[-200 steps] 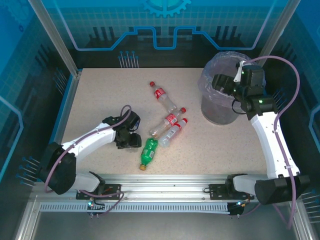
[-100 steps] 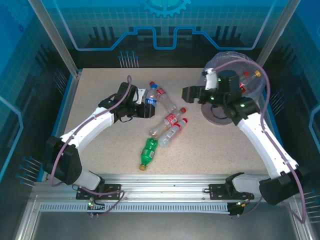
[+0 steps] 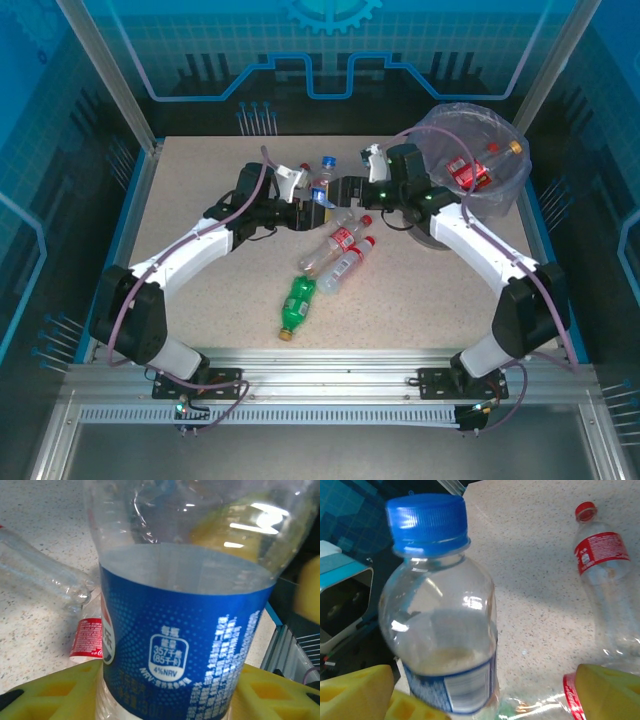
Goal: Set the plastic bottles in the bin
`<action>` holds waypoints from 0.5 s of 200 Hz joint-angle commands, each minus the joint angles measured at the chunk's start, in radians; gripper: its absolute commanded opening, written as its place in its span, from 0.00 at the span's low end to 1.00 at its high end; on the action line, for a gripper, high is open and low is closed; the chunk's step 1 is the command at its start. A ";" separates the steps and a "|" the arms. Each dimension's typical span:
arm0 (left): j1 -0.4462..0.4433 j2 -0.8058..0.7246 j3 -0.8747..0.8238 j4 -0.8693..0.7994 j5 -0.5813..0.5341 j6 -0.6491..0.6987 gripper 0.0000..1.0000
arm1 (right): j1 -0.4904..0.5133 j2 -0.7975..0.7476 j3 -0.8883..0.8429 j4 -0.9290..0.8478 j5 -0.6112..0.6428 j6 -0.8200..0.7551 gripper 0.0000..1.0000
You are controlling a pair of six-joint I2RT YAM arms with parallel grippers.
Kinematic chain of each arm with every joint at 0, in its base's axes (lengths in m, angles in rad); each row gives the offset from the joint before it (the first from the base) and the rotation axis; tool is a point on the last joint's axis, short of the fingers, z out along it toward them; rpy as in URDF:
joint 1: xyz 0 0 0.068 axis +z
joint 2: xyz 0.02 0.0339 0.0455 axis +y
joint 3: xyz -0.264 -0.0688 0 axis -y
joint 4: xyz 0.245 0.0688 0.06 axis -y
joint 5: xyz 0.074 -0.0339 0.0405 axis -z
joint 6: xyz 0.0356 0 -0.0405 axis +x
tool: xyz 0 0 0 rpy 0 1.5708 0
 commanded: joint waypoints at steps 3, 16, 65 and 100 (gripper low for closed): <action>0.004 -0.011 -0.012 0.060 0.063 -0.008 0.47 | 0.015 0.035 0.042 0.102 -0.058 0.053 0.93; 0.004 -0.009 -0.017 0.062 0.070 -0.009 0.46 | 0.015 0.049 0.049 0.118 -0.060 0.061 0.92; -0.003 0.001 -0.020 0.077 0.088 -0.011 0.46 | 0.019 0.096 0.069 0.161 -0.086 0.088 0.82; -0.003 -0.007 -0.029 0.083 0.083 -0.009 0.46 | 0.019 0.086 0.060 0.173 -0.073 0.094 0.74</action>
